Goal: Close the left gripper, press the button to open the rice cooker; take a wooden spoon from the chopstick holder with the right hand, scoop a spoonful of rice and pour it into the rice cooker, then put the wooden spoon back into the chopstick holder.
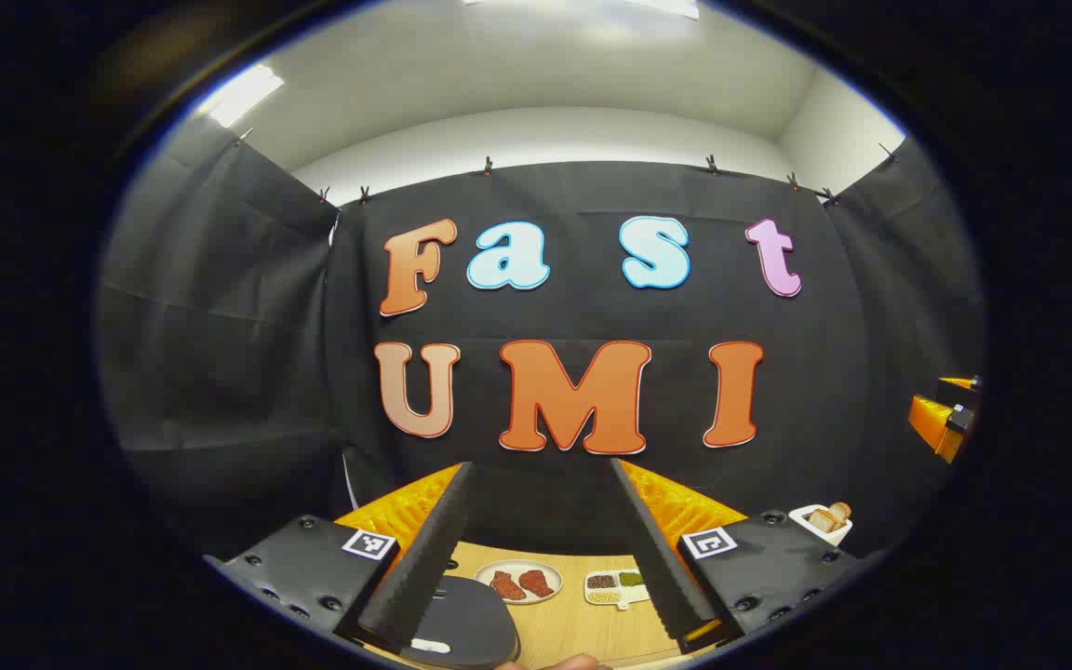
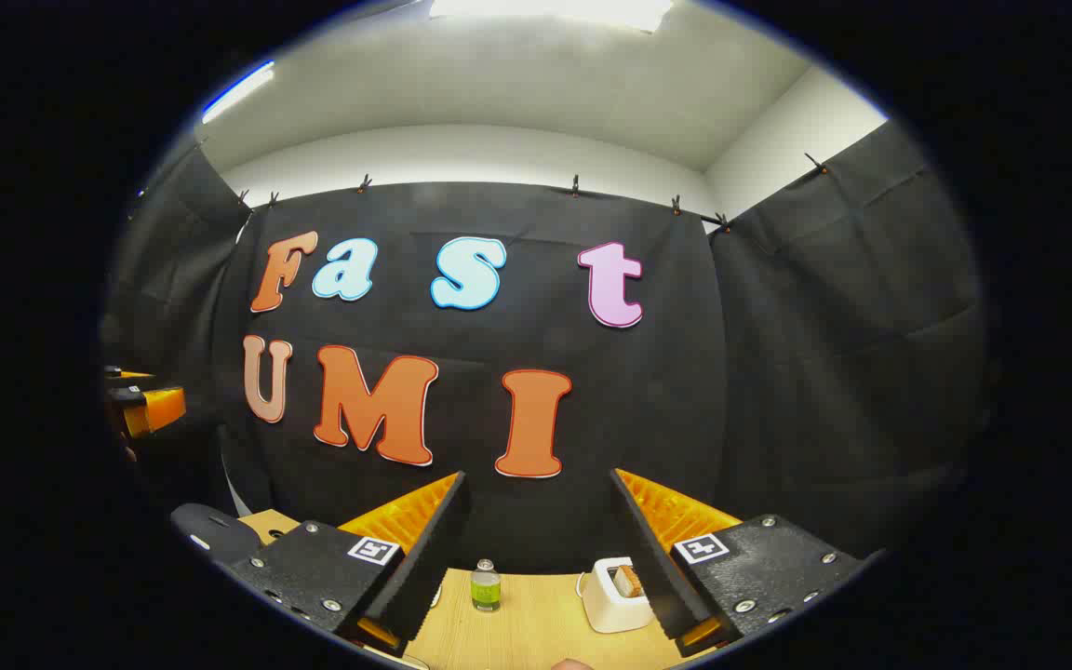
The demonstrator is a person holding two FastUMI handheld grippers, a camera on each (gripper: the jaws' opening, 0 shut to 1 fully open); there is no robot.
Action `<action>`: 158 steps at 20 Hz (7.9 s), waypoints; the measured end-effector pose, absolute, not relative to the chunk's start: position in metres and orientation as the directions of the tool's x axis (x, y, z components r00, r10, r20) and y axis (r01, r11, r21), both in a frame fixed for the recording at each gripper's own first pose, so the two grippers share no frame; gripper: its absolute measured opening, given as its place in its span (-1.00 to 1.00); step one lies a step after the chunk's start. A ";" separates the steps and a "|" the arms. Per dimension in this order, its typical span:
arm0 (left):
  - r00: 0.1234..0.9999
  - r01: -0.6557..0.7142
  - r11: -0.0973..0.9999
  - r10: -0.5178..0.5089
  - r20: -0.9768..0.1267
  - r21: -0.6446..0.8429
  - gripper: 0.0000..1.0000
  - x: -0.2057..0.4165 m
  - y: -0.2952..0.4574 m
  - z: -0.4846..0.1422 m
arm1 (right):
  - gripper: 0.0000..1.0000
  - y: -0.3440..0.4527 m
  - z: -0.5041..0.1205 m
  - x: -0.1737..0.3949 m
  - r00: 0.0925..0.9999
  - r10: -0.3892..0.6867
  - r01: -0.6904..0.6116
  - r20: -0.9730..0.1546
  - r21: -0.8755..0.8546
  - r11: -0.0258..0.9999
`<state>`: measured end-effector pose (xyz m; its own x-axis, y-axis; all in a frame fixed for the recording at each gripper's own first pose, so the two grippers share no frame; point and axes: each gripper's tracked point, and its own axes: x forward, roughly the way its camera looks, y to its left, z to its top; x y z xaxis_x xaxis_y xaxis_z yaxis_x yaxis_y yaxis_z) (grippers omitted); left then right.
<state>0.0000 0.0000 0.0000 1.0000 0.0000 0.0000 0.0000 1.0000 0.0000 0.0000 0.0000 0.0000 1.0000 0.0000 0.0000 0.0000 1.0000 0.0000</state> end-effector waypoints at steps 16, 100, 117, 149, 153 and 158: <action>0.996 0.092 0.994 -0.092 0.005 0.052 0.94 0.002 -0.034 0.007 | 0.86 0.008 -0.008 0.004 0.999 0.037 -0.036 -0.024 0.048 0.998; 0.851 -0.212 0.964 0.262 -0.455 0.159 -0.52 -0.009 0.074 -0.155 | 0.84 0.012 -0.174 -0.026 0.899 0.075 -0.058 -0.431 0.052 0.997; 0.970 -0.025 0.968 0.084 -0.228 0.248 1.00 -0.031 -0.027 -0.105 | 0.80 -0.029 -0.291 -0.069 0.787 0.042 0.028 -0.616 0.103 0.994; 0.973 0.016 0.978 0.032 -0.228 0.206 0.96 -0.026 -0.004 -0.111 | -0.72 0.029 -0.394 -0.101 0.516 0.085 0.432 -0.852 0.344 0.834; 0.974 0.019 0.978 0.029 -0.224 0.209 1.00 -0.025 0.003 -0.113 | -0.74 0.028 -0.379 -0.095 0.540 0.064 0.415 -0.839 0.331 0.847; 0.976 0.030 0.976 0.018 -0.219 0.214 0.79 -0.025 0.011 -0.119 | -0.75 0.033 -0.330 -0.080 0.611 0.049 0.335 -0.790 0.314 0.888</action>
<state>-0.0252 0.0106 -0.1187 0.9755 0.0184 -0.2191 0.0297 0.9763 0.2143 -0.0798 0.0327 -0.3304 0.6106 0.0494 -0.7904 0.3349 0.8883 0.3142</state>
